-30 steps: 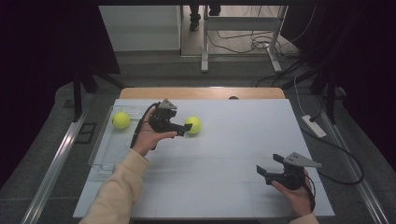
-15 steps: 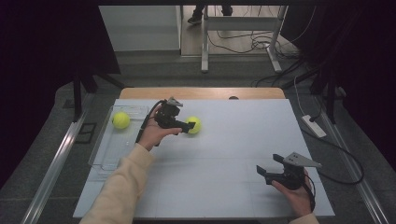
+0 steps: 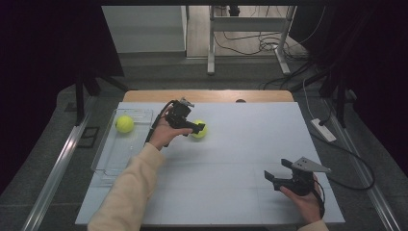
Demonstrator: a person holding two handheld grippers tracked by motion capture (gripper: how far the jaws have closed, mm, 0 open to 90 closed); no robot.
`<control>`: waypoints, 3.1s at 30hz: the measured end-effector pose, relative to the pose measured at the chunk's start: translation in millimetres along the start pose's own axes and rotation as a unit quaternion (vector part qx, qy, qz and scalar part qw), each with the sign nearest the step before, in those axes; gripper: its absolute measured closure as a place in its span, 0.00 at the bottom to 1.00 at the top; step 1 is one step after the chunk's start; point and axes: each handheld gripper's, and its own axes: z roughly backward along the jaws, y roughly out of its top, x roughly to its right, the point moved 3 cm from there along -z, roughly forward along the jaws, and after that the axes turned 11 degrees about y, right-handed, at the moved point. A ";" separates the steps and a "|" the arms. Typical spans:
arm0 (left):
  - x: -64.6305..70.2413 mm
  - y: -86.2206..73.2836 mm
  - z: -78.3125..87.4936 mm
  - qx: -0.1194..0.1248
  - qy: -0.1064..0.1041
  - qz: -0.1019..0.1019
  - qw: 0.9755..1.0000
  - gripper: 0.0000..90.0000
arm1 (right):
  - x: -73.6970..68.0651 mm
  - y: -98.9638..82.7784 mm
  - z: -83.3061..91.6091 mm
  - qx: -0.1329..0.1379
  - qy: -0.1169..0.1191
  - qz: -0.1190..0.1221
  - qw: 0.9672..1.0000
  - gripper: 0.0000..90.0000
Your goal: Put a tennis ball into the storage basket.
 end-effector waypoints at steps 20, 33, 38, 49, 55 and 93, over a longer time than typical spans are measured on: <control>-9.2 -0.6 -26.6 -0.038 -0.005 0.019 0.999 0.13 | 0.0 -0.4 -0.2 -0.001 0.001 -0.001 1.000 0.14; -5.2 0.9 -41.0 -0.060 -0.003 0.021 0.998 0.10 | 0.2 -0.7 0.2 -0.001 0.001 -0.003 1.000 0.14; -6.4 -2.9 -50.2 -0.075 -0.003 0.024 0.997 0.10 | 0.3 -0.7 0.6 -0.001 0.000 -0.003 1.000 0.14; -0.6 -4.8 -61.0 -0.083 -0.009 0.019 0.996 0.10 | 0.6 -1.1 0.6 0.000 -0.001 -0.004 1.000 0.14; -0.3 -6.1 -64.4 -0.088 0.005 0.018 0.996 0.13 | 0.5 -1.1 0.8 -0.001 -0.001 -0.003 1.000 0.14; 0.5 -3.2 -22.7 -0.017 -0.006 0.006 1.000 0.32 | 0.6 -1.3 2.9 0.001 -0.007 -0.002 1.000 0.14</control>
